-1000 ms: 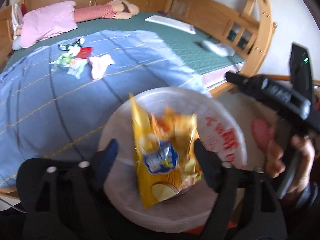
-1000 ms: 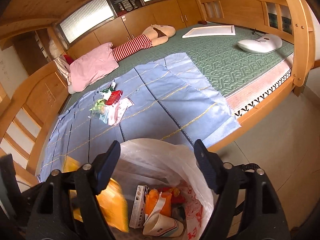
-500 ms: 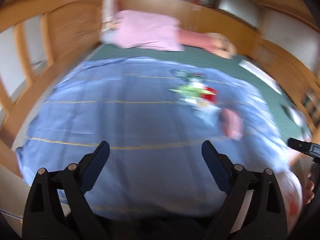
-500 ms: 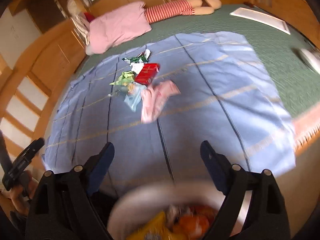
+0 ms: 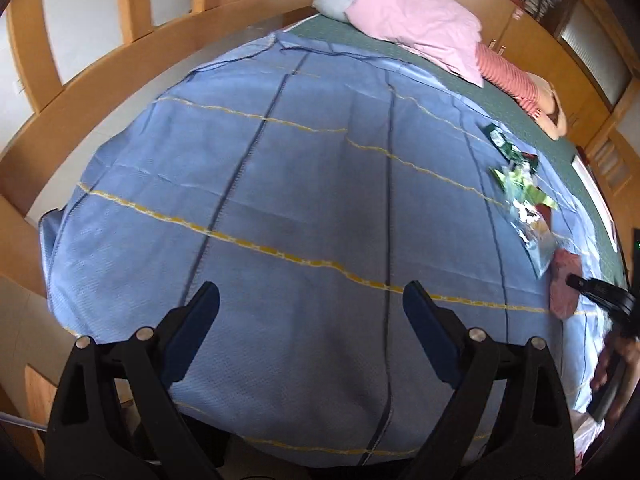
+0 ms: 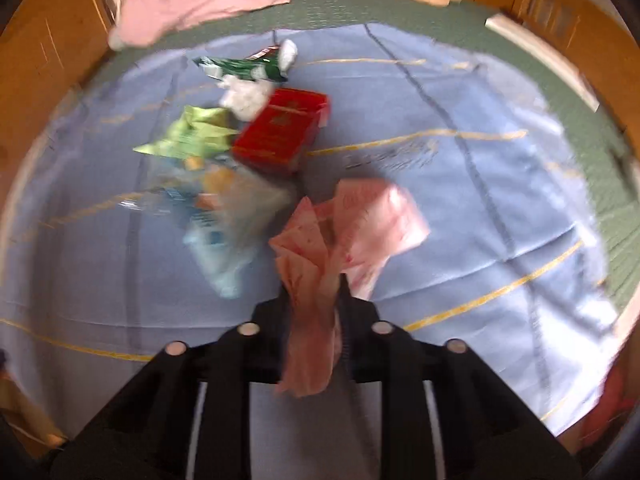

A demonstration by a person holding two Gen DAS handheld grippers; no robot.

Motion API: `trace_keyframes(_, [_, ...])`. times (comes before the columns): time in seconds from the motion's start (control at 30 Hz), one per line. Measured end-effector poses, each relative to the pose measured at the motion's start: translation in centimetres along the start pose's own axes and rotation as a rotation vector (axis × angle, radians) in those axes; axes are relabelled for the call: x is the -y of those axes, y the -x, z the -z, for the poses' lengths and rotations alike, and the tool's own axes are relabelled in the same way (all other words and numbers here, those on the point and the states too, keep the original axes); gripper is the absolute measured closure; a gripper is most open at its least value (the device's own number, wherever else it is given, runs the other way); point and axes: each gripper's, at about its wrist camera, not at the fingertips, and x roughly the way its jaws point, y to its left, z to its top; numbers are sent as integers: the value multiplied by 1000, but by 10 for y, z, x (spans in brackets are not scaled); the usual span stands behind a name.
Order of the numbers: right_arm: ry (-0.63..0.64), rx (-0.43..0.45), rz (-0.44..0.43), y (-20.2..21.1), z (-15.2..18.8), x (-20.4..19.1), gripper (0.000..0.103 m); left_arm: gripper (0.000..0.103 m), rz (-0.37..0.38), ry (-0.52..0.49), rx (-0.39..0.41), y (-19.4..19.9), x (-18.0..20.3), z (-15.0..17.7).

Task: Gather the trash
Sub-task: 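Grasp the pink printed plastic bag with the right tool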

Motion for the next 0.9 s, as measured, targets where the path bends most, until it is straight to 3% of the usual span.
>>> trace_keyframes(0.13, [-9, 9, -258, 37, 22, -32, 87, 10, -1, 108, -45, -1, -18, 1])
trace_keyframes(0.23, [107, -30, -510, 51, 35, -84, 87, 10, 6, 196, -60, 1, -36, 4])
trace_keyframes(0.3, [149, -113, -746, 42, 39, -124, 87, 10, 5, 240, -48, 4, -47, 6])
trace_keyframes(0.4, [133, -274, -969, 15, 46, -173, 87, 10, -8, 287, -34, 8, -59, 7])
trace_keyframes(0.43, [134, -321, -994, 3, 50, -190, 87, 10, -13, 306, -33, 8, -64, 7])
trace_keyframes(0.6, [165, -393, -883, -33, 64, -215, 85, 10, -19, 354, -38, 6, -74, 5])
trace_keyframes(0.9, [176, -379, -849, -31, 72, -207, 84, 10, -22, 336, -31, 7, -71, 4])
